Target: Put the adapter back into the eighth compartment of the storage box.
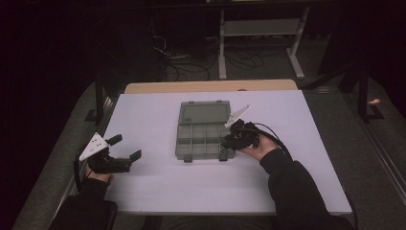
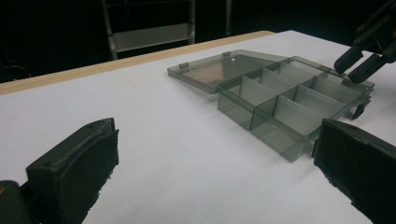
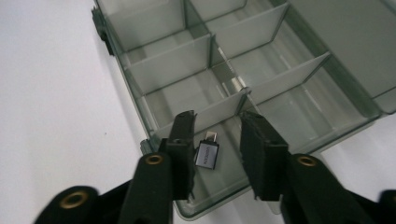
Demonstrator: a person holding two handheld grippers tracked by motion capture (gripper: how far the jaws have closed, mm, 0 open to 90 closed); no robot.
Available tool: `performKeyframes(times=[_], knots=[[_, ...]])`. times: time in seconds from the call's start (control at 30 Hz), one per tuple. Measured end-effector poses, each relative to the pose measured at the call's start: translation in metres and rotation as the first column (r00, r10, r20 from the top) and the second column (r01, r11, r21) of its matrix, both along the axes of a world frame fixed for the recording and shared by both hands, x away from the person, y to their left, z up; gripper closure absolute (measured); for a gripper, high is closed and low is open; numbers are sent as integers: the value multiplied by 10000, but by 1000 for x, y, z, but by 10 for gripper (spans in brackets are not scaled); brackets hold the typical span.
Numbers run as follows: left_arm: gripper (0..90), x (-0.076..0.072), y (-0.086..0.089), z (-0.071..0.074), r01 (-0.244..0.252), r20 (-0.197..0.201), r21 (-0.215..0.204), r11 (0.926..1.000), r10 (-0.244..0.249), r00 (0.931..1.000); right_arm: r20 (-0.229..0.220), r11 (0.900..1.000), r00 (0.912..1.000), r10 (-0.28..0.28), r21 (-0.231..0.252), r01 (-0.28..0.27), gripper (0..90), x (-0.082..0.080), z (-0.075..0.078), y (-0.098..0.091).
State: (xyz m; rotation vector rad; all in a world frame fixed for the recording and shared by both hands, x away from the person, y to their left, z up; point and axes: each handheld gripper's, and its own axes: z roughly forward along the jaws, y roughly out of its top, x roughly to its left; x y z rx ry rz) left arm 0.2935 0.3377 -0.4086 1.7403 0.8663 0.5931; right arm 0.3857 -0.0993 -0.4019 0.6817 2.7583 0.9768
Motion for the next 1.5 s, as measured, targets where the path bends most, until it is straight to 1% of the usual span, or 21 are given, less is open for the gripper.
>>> performKeyframes(times=[0.03, 0.07, 0.1, 0.17, 0.27, 0.3, 0.33, 0.4, 0.43, 0.47, 0.53, 0.57, 0.7, 0.73, 0.8, 0.93, 1.07, 1.27, 1.47, 1.5], knots=[[0, 0, 0, 0, 0, 0, 0, 10000, 0, 10000, 19, 9999, 10000, -75, 80, 75, 600, 0, 1, -1], [0, 0, 0, 0, 0, 0, -7, 10000, 0, 10000, 19, 9999, 10000, -75, 80, 75, 578, 0, 1, -1], [0, 0, 0, 0, -3, -1, -3, 10000, 3, 10000, 51, 9994, 9997, -245, 238, 243, 542, 0, 4, -3], [0, 0, 0, 0, -2, -3, -4, 10000, 2, 10000, 90, 9984, 9991, -406, 401, 402, 473, 0, 6, -6], [0, 0, 0, 0, -4, -3, -6, 10000, 4, 10000, 100, 9982, 9991, -419, 437, 414, 451, -1, 7, -7], [0, 0, 0, 0, -3, -7, -7, 10000, 3, 10000, 123, 9979, 9989, -463, 461, 457, 427, -1, 8, -7], [0, 0, 0, 0, -3, -5, -9, 10000, 3, 10000, 255, 9967, 9980, -584, 576, 569, 348, -2, 10, -8], [0, 0, 0, 0, 3, -3, -15, 10000, -3, 10000, 307, 9960, 9975, -632, 657, 611, 297, -3, 12, -9], [0, 0, 0, 0, 3, -3, -15, 10000, -3, 10000, 307, 9960, 9975, -632, 657, 611, 297, -3, 12, -9], [0, 0, 0, 0, 10, -4, -15, 10000, -10, 10000, 320, 9957, 9972, -669, 667, 646, 271, -3, 12, -9], [0, 0, 0, 0, 9, -10, -19, 10000, -9, 10000, 403, 9952, 9963, -761, 653, 734, 186, -4, 13, -9], [0, 0, 0, 0, 21, -3, -8, 10000, -21, 10000, 552, 9936, 9936, -986, 600, 953, 128, -5, 14, -9], [0, 1, 0, 0, 33, -7, -9, 10000, -33, 10000, 570, 9926, 9926, -1072, 635, 1036, 113, -6, 15, -11], [0, 1, 0, 0, 39, -8, -12, 10000, -39, 10000, 635, 9920, 9917, -1118, 653, 1077, 55, -6, 16, -12], [0, 1, 0, 0, 47, -12, -39, 10000, -47, 10000, 713, 9907, 9904, -1188, 747, 1134, 15, -8, 18, -13], [0, 1, -1, 0, 64, -18, -50, 10000, -64, 10000, 802, 9888, 9886, -1273, 889, 1201, 0, -12, 23, -16], [0, 1, -1, 0, 60, -28, -55, 10000, -60, 10000, 736, 9854, 9874, -1398, 1077, 1315, 0, -14, 26, -20], [0, 2, -1, 0, 66, -23, -32, 10000, -66, 10000, 759, 9823, 9863, -1463, 1290, 1358, 0, -19, 29, -26], [0, 2, -1, 0, 75, -20, -4, 10000, -75, 10000, 807, 9800, 9848, -1540, 1394, 1418, 0, -23, 31, -32], [0, 2, -1, 0, 75, -22, -3, 10000, -75, 10000, 819, 9781, 9837, -1599, 1477, 1466, 0, -25, 31, -37]])
